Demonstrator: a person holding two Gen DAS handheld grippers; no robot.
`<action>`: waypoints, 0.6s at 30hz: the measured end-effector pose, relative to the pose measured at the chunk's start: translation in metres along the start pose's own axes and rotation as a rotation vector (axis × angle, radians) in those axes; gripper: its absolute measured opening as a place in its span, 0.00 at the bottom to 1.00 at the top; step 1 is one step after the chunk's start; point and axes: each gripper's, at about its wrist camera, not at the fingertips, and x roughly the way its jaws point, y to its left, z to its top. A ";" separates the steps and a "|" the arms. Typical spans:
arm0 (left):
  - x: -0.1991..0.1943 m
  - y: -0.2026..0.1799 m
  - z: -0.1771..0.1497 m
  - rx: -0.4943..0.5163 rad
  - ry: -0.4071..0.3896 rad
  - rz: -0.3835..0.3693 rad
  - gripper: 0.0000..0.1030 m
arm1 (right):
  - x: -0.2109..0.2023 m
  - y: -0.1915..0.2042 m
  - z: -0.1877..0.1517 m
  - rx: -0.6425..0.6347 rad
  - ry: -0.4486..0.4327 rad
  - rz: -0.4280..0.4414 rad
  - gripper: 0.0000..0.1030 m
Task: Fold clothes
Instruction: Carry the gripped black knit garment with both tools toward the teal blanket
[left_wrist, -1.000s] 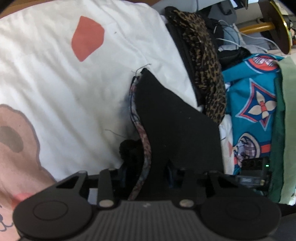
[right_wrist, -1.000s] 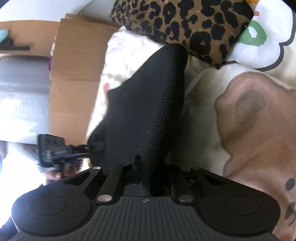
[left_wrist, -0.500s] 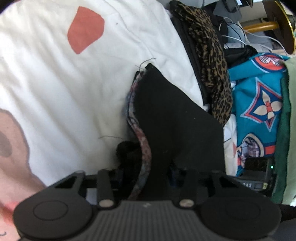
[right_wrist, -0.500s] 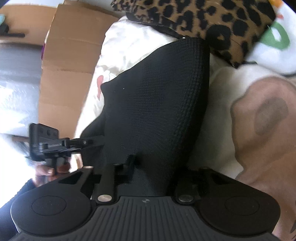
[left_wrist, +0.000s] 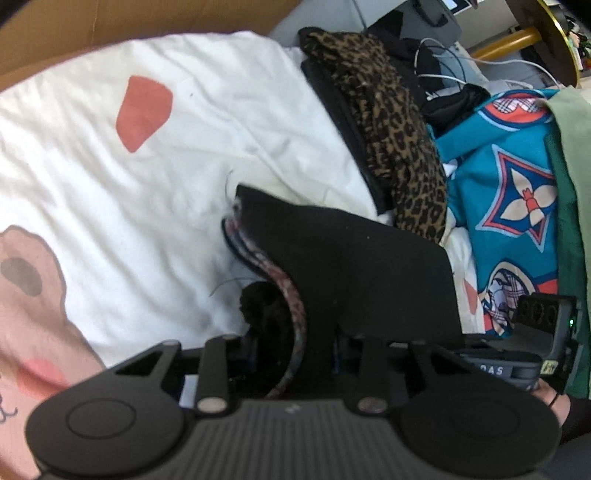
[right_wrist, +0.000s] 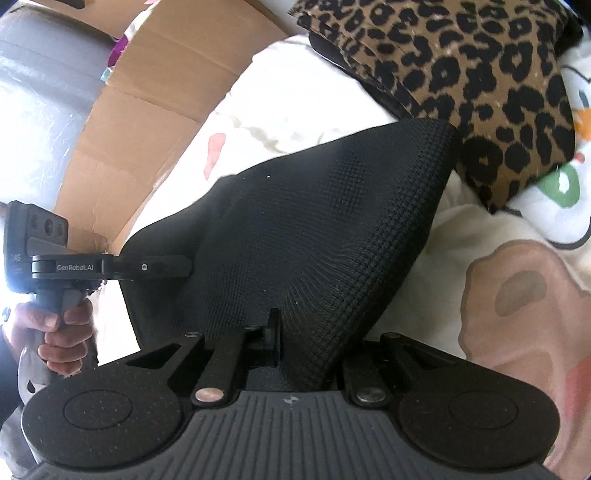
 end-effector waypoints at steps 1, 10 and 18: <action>-0.004 -0.003 -0.001 0.001 -0.008 0.004 0.34 | -0.003 0.002 0.002 -0.007 -0.006 -0.001 0.09; -0.043 -0.033 -0.014 -0.023 -0.139 0.021 0.33 | -0.027 0.021 0.017 -0.074 -0.055 -0.013 0.09; -0.068 -0.055 -0.029 -0.033 -0.213 0.080 0.33 | -0.043 0.036 0.024 -0.123 -0.084 0.013 0.09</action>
